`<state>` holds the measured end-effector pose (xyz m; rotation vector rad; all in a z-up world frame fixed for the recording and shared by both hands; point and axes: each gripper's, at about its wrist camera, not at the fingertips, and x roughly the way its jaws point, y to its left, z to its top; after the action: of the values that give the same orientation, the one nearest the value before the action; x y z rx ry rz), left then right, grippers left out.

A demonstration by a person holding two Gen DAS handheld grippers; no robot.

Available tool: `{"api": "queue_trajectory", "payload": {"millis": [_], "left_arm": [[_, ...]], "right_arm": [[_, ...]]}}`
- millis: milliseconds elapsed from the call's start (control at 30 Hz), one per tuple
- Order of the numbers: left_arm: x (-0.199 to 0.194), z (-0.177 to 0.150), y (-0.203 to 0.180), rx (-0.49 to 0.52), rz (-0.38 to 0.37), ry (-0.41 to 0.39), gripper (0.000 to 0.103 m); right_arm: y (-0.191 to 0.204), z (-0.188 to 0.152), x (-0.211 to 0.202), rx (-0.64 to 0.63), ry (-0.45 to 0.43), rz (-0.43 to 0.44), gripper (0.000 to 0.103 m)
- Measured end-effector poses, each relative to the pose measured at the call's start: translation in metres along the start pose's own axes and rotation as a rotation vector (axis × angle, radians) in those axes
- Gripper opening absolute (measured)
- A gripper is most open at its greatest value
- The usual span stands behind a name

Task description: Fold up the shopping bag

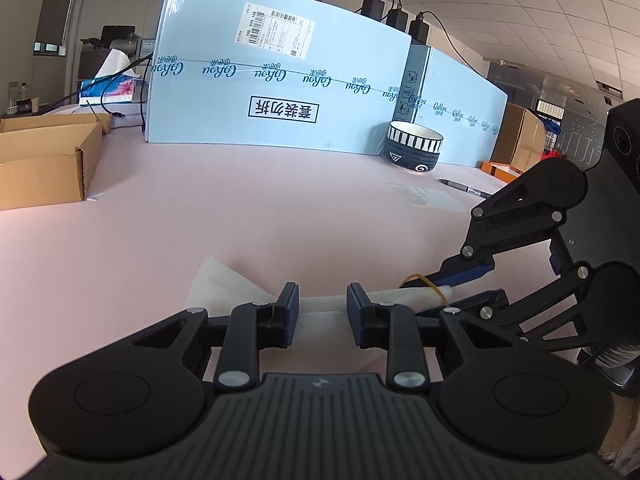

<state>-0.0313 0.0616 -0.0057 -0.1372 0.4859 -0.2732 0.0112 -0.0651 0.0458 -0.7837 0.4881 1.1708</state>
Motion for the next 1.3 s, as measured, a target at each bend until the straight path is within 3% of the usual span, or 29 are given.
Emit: {"api": "queue_trajectory", "payload": {"millis": [133,300,467,667,767,867,1000,1067,1133,1200,1300], "left_arm": [[0.000,0.001,0.004,-0.017,-0.017,0.006,0.024],[0.001,0.002,0.008,-0.039,-0.038,0.013,0.025],[0.001,0.003,0.013,-0.061,-0.059,0.019,0.025],[-0.009,0.005,0.017,-0.087,-0.064,-0.032,0.025],[-0.019,0.011,0.015,-0.061,-0.067,-0.063,0.025],[-0.029,0.018,0.013,-0.027,-0.070,-0.085,0.030],[-0.040,0.034,0.011,0.064,-0.038,-0.075,0.038],[-0.043,0.042,0.011,0.109,-0.029,-0.064,0.041],[-0.044,0.048,0.009,0.144,-0.032,-0.047,0.045],[-0.045,0.051,0.006,0.181,-0.027,-0.032,0.046],[-0.047,0.050,0.003,0.215,-0.014,-0.034,0.047]], "right_arm": [[-0.013,0.003,-0.003,0.138,0.012,0.070,0.025],[-0.010,-0.001,-0.015,0.172,-0.001,0.081,0.026],[-0.008,-0.012,-0.026,0.196,0.031,0.038,0.029],[-0.022,-0.025,-0.047,0.254,0.029,-0.076,0.033],[-0.027,-0.029,-0.054,0.285,0.010,-0.091,0.034],[-0.029,-0.030,-0.051,0.237,0.031,-0.119,0.034],[-0.030,-0.016,-0.045,0.037,0.086,-0.163,0.034],[-0.035,-0.004,-0.043,-0.022,0.115,-0.127,0.039],[-0.039,0.000,-0.024,-0.078,0.277,0.007,0.039],[-0.036,-0.002,-0.012,-0.148,0.370,0.003,0.039],[-0.047,0.005,-0.019,-0.127,0.351,-0.022,0.039]]}}
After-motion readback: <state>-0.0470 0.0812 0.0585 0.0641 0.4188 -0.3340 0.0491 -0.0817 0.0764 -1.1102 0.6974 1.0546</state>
